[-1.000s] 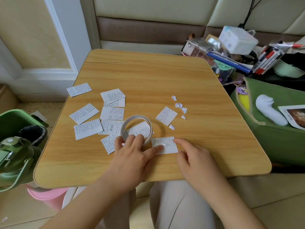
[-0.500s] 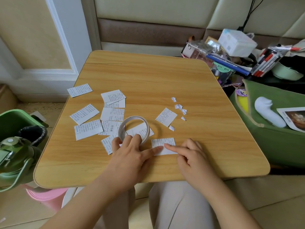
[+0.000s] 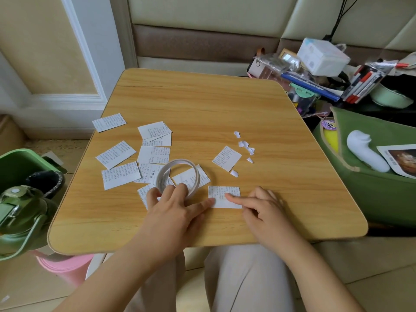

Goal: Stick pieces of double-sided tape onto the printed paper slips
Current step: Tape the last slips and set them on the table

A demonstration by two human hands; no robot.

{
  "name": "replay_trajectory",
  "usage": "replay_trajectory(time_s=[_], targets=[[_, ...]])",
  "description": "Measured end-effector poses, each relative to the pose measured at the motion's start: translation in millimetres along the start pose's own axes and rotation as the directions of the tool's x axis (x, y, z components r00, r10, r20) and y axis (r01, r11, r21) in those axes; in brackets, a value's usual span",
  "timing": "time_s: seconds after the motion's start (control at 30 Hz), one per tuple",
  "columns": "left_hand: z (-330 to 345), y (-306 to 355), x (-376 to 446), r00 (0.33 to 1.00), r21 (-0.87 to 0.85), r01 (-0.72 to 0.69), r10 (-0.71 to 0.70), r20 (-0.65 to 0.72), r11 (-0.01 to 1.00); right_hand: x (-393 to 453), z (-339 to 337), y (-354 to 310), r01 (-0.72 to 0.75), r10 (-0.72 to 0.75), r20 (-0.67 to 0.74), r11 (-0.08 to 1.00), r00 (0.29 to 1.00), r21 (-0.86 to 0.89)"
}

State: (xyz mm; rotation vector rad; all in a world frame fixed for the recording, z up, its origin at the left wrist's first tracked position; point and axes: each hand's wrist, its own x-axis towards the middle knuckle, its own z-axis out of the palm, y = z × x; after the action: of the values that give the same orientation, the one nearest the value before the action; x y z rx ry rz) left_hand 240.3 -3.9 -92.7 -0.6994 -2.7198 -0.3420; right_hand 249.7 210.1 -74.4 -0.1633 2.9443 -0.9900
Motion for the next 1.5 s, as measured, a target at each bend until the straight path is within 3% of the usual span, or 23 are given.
replay_trajectory(time_s=[0.07, 0.13, 0.23, 0.4, 0.53, 0.83, 1.0, 1.1, 1.2, 1.27, 1.33, 1.5], targets=[[0, 1, 0, 1.0, -0.011, 0.006, -0.006, -0.001, 1.0, 6, -11, -3, -0.055, 0.054, 0.013, 0.972, 0.998, 0.228], [0, 1, 1, 1.0, -0.024, 0.01, -0.01, -0.008, 1.0, 18, -26, -4, -0.088, 0.113, -0.067, 0.95, 0.991, 0.301], [2, 1, 0, 1.0, -0.026, 0.01, -0.011, -0.016, 1.0, 51, -39, -5, -0.105, 0.129, -0.154, 0.982, 0.98, 0.159], [1, 1, -2, 1.0, -0.019, 0.006, -0.007, -0.01, 1.0, 115, -35, -20, -0.098, 0.115, 0.066, 0.972, 0.991, -0.214], [-1, 2, -2, 1.0, -0.022, 0.007, -0.007, -0.001, 1.0, 141, -37, -31, -0.157, 0.262, 0.207, 0.895, 0.943, -0.419], [3, 3, -3, 0.999, -0.014, 0.005, -0.005, -0.032, 1.0, 141, -38, -39, -0.189, 0.332, 0.256, 0.869, 0.908, -0.458], [1, 3, -3, 1.0, -0.021, 0.014, -0.014, -0.021, 1.0, 137, -40, -45, -0.154, 0.298, 0.286, 0.888, 0.911, -0.433], [-1, 4, -3, 1.0, -0.025, 0.017, -0.017, -0.019, 1.0, 131, -40, -42, -0.161, 0.234, 0.198, 0.93, 0.952, -0.33], [-1, 4, -3, 1.0, -0.029, 0.017, -0.018, -0.02, 0.999, 114, -47, -39, -0.162, 0.169, 0.053, 0.981, 0.984, -0.11], [-1, 4, -3, 1.0, -0.026, 0.016, -0.016, -0.015, 1.0, 97, -57, -40, -0.174, 0.183, -0.051, 0.973, 0.982, 0.15], [0, 3, -3, 1.0, -0.02, 0.015, -0.015, -0.022, 1.0, 77, -63, -44, -0.179, 0.245, -0.11, 0.89, 0.963, 0.418], [0, 4, -3, 0.999, -0.021, 0.022, -0.022, -0.027, 1.0, 32, -28, -44, -0.219, 0.266, -0.048, 0.872, 0.963, 0.438]])
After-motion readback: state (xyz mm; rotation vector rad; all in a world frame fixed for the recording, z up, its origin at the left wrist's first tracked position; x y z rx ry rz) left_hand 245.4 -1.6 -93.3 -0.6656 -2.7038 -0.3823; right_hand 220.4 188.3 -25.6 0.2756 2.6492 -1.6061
